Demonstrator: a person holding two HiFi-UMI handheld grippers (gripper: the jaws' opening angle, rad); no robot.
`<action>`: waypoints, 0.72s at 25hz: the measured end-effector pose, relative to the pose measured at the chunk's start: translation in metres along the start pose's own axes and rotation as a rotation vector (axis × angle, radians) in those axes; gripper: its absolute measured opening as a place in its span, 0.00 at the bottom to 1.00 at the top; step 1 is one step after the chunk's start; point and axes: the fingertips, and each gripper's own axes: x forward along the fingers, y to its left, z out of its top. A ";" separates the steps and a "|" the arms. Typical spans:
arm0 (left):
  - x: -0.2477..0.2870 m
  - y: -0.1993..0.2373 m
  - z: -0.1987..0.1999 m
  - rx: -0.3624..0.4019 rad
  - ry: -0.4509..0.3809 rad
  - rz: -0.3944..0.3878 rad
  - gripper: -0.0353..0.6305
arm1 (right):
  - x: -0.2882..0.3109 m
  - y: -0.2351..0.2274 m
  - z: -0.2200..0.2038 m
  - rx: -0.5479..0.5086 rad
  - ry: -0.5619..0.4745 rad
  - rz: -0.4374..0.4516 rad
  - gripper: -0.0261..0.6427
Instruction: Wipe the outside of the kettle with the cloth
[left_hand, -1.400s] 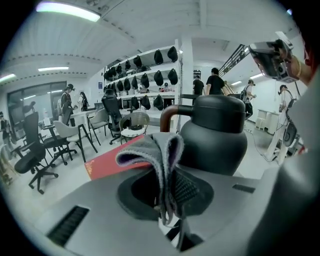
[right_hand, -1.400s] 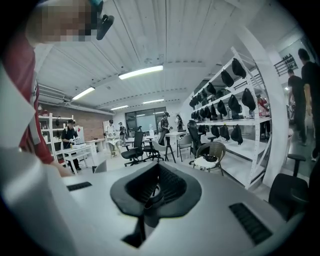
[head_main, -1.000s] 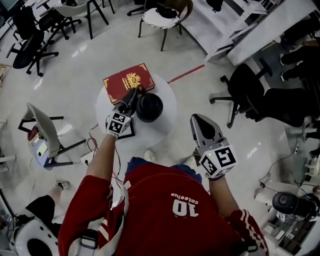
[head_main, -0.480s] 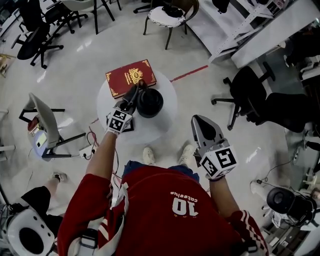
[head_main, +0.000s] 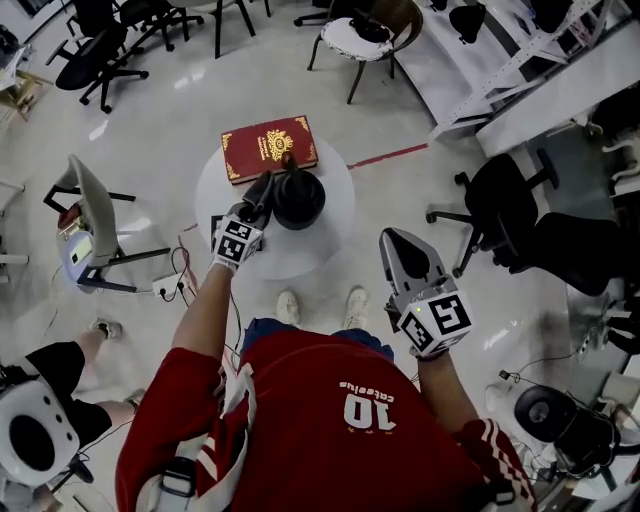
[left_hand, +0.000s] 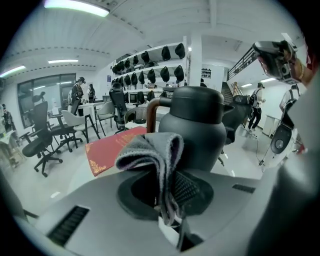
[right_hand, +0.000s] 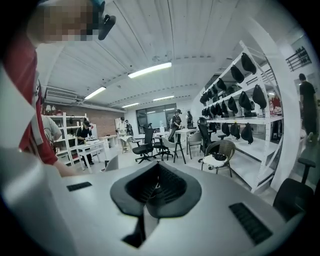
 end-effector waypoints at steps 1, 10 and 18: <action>-0.002 -0.002 -0.001 -0.006 0.001 0.009 0.12 | -0.001 -0.002 0.001 -0.002 -0.001 0.008 0.06; -0.013 -0.024 -0.014 -0.069 0.011 0.075 0.12 | -0.004 -0.010 0.001 -0.008 0.008 0.093 0.06; -0.018 -0.043 -0.024 -0.112 0.028 0.105 0.12 | -0.005 -0.015 0.005 -0.018 0.006 0.159 0.06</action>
